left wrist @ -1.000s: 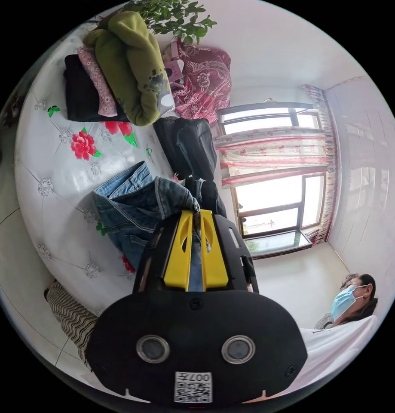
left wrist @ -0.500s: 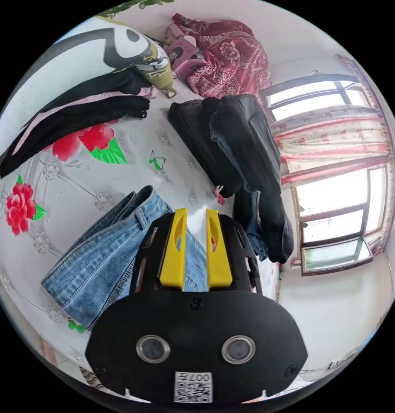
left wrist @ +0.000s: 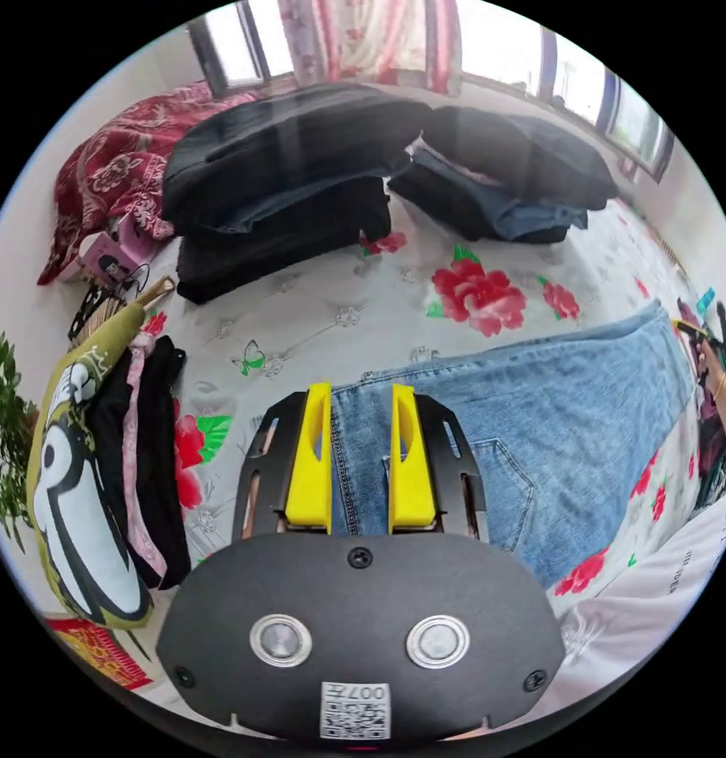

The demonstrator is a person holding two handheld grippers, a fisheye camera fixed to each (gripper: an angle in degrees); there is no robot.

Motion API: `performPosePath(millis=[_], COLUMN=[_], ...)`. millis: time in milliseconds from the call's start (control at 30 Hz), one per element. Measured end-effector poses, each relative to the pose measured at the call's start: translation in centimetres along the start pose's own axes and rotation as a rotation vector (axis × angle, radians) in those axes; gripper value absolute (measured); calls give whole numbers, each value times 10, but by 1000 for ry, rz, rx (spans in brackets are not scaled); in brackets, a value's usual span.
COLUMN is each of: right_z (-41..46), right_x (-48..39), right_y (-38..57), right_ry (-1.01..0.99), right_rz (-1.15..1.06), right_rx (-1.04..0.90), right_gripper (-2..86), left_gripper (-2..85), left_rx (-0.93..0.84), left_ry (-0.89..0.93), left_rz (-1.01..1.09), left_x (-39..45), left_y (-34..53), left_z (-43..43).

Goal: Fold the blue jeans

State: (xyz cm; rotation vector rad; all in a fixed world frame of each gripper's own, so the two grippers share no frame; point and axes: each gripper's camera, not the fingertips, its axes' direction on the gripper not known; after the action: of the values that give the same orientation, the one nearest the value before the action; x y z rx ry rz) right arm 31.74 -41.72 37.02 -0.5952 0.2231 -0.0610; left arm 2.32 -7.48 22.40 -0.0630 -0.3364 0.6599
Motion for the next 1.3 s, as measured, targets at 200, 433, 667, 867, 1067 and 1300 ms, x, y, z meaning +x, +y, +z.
performPosePath(millis=[200,433,667,867,1067,1300], right_z=[27,-29,-75,-12,-70,-19], right_x=[-1,-9,-38,-20,-72,-214], right_y=[-14,11,-11,-50,26,139], right_ry=[35,32,156,30,-380,-879], right_rz=[70,92,29,158,-145,-502], right_rx=[-47,194,321,96,288,-138], right_gripper=[14,-1,-1,9,25,42], left_gripper=[60,40,39,9,-8,-9], left_rx=[-48,101,234,-81,22,19], left_ry=[-63,-83,-99,-125,-62,-61], left_rz=[33,-34,-119,-168,-203,-156], left_x=[39,60,57,53,50,63], left_y=[-25,-12,-15,-66,-51,15], left_z=[9,-52,-107,-12,-46,-80])
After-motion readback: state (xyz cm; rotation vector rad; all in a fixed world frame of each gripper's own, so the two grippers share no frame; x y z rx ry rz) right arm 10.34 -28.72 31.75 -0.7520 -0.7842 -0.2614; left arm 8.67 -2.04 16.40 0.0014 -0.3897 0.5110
